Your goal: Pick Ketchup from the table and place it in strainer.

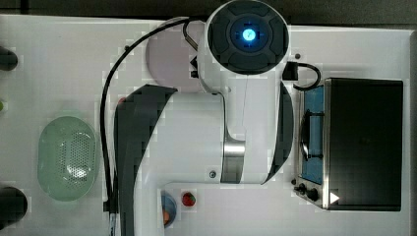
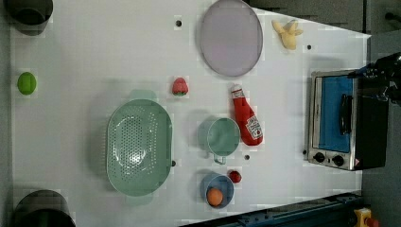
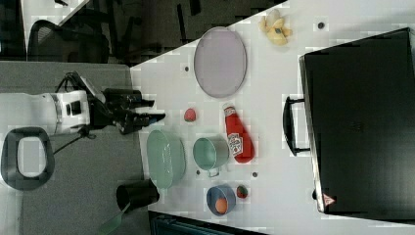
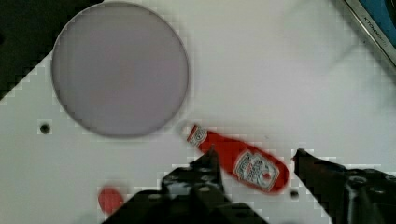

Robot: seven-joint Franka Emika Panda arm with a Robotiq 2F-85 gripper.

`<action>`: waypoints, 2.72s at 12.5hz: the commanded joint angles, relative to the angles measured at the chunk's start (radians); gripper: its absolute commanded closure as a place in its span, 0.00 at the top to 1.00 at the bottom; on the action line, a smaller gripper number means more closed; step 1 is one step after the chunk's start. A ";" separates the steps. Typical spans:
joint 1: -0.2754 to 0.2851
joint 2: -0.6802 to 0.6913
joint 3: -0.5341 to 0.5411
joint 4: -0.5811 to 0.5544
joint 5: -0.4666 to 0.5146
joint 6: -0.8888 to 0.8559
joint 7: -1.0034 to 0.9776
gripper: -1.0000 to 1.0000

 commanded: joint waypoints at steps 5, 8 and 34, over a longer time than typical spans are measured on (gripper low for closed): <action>-0.107 -0.280 0.074 -0.132 0.023 -0.172 -0.044 1.00; -0.102 -0.249 0.102 -0.183 0.023 -0.117 -0.107 1.00; -0.099 0.252 0.167 -0.652 -0.015 0.851 -0.872 1.00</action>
